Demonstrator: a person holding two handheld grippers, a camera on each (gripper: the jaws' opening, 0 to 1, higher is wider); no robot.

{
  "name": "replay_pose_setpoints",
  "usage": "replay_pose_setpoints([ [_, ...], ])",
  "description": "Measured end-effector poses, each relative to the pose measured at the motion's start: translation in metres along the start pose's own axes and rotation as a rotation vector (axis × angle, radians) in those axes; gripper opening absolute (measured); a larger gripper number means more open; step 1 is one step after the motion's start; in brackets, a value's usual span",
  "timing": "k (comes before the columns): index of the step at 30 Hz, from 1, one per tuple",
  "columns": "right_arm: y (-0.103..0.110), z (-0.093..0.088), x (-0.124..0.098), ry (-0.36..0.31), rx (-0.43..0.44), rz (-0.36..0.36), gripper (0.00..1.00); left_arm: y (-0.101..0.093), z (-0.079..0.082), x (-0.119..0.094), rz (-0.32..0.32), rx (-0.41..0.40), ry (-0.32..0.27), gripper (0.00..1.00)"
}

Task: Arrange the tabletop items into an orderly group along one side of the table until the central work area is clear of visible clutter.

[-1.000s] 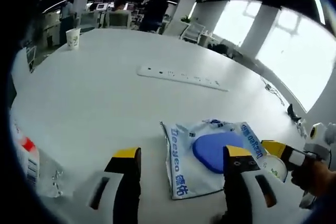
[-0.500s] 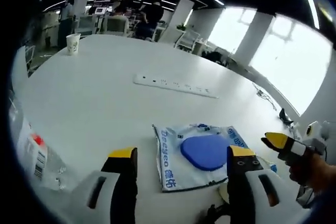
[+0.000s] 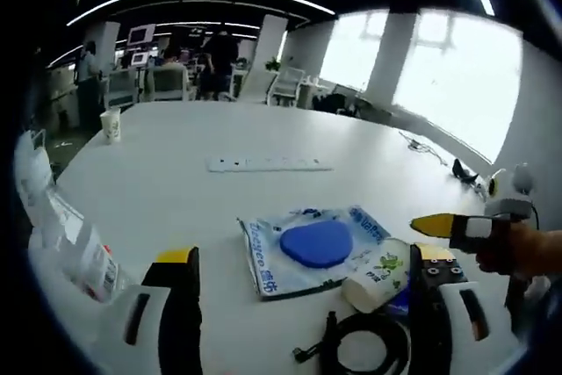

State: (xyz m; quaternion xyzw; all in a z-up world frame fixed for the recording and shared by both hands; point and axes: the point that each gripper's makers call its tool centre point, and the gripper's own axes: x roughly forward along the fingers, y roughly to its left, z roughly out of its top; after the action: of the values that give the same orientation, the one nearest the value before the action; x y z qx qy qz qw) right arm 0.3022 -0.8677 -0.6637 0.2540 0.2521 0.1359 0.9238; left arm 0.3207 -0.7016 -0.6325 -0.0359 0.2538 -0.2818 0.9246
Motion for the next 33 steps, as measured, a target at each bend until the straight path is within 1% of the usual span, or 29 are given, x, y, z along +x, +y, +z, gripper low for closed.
replay_pose_setpoints([
  [4, 0.003, -0.007, -0.001, 0.019, 0.002, 0.006, 0.46, -0.006, -0.001, -0.023, -0.006, 0.048, -0.016, 0.99],
  [6, 0.004, -0.009, -0.001, 0.024, 0.004, 0.006, 0.46, -0.007, 0.001, -0.035, 0.003, 0.103, -0.033, 0.99],
  [7, 0.005, -0.01, -0.002, 0.029, 0.006, 0.01, 0.46, -0.005, 0.004, -0.043, 0.03, 0.143, -0.052, 0.99],
  [9, 0.006, -0.012, -0.003, 0.036, 0.003, 0.014, 0.46, -0.011, 0.003, -0.053, -0.01, 0.082, -0.053, 0.99],
  [10, 0.007, -0.013, -0.003, 0.041, 0.002, 0.016, 0.46, -0.009, 0.003, -0.056, -0.009, 0.056, -0.057, 0.99],
  [11, 0.007, -0.014, -0.004, 0.044, 0.0, 0.016, 0.46, -0.006, 0.003, -0.061, 0.002, 0.059, -0.06, 0.99],
  [13, 0.008, -0.017, -0.005, 0.052, 0.002, 0.019, 0.46, -0.002, 0.005, -0.071, 0.021, 0.113, -0.075, 0.99],
  [17, 0.01, -0.02, -0.007, 0.06, 0.006, 0.023, 0.46, 0.007, 0.002, -0.09, 0.034, 0.094, -0.084, 0.99],
  [18, 0.011, -0.02, -0.007, 0.064, 0.007, 0.027, 0.46, 0.014, 0.003, -0.096, 0.062, 0.109, -0.096, 1.0],
  [19, 0.011, -0.021, -0.007, 0.066, 0.005, 0.028, 0.46, 0.018, 0.003, -0.099, 0.073, 0.11, -0.099, 1.0],
  [22, 0.012, -0.021, -0.007, 0.072, 0.009, 0.033, 0.46, 0.026, -0.004, -0.109, 0.088, 0.08, -0.068, 1.0],
  [24, 0.012, -0.022, -0.007, 0.079, 0.007, 0.034, 0.46, 0.03, -0.005, -0.118, 0.097, 0.095, -0.083, 1.0],
  [26, 0.013, -0.024, -0.008, 0.091, 0.013, 0.038, 0.46, 0.035, -0.007, -0.122, 0.113, 0.106, -0.077, 1.0],
  [28, 0.013, -0.025, -0.008, 0.097, 0.021, 0.044, 0.46, 0.04, -0.008, -0.126, 0.123, 0.068, -0.078, 1.0],
  [33, 0.015, -0.025, -0.009, 0.109, 0.02, 0.054, 0.46, 0.047, -0.005, -0.135, 0.142, 0.061, -0.093, 1.0],
])
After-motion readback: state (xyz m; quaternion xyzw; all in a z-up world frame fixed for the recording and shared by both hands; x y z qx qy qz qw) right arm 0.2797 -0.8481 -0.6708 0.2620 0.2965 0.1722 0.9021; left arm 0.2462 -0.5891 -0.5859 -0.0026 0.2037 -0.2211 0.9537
